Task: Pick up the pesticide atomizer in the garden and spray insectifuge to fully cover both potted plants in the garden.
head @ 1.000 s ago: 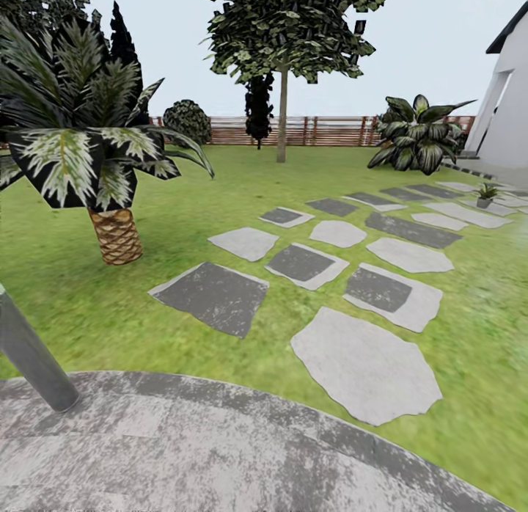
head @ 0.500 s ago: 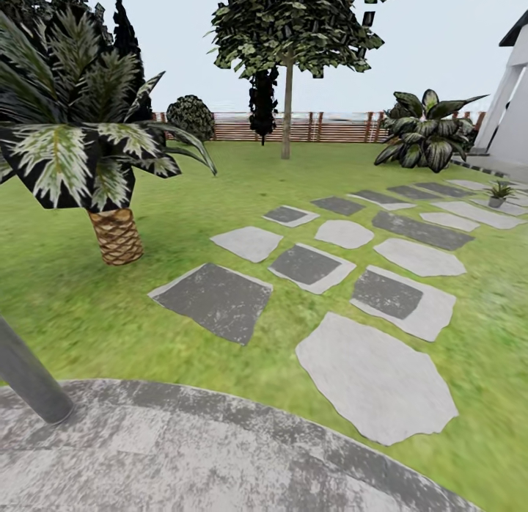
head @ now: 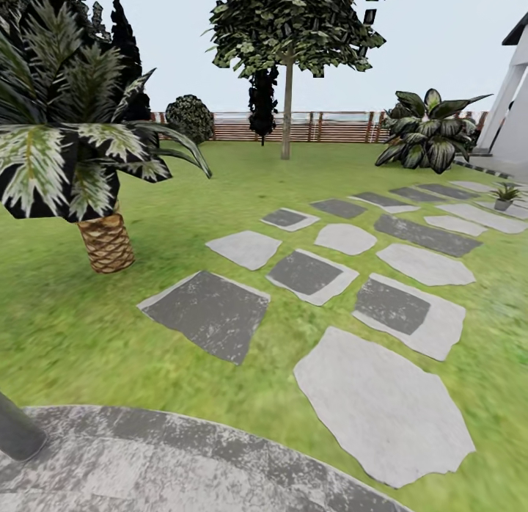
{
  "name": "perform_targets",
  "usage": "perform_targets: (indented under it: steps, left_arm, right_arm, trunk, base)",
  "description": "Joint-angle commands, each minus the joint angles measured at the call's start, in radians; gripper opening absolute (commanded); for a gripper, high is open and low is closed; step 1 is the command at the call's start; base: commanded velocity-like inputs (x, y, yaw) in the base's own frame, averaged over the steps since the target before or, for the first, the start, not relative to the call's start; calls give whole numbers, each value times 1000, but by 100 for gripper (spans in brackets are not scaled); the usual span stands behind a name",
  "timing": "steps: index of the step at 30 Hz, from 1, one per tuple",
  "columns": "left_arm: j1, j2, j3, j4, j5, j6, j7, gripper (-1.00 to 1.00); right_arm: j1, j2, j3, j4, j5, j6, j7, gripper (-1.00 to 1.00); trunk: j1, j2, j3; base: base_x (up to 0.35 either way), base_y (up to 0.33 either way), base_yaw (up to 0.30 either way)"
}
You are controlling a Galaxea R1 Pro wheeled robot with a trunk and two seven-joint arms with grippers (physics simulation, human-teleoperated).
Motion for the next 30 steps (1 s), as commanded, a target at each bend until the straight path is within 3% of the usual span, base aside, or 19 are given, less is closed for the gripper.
perform_targets:
  steps: [1, 30]
  left_arm:
    - [0, 0, 3, 2, -1, -4, 0, 100]
    - [-1, 0, 3, 4, -1, -4, -1, 100]
  right_arm:
    - [-1, -1, 5, 1, -2, -3, -6, 100]
    - [-1, -2, 5, 2, -2, -4, -7, 100]
  trunk:
    - [0, 0, -1]
    - [0, 0, -1]
  base:
    - [340, -111, 0]
    - [325, -149, 0]
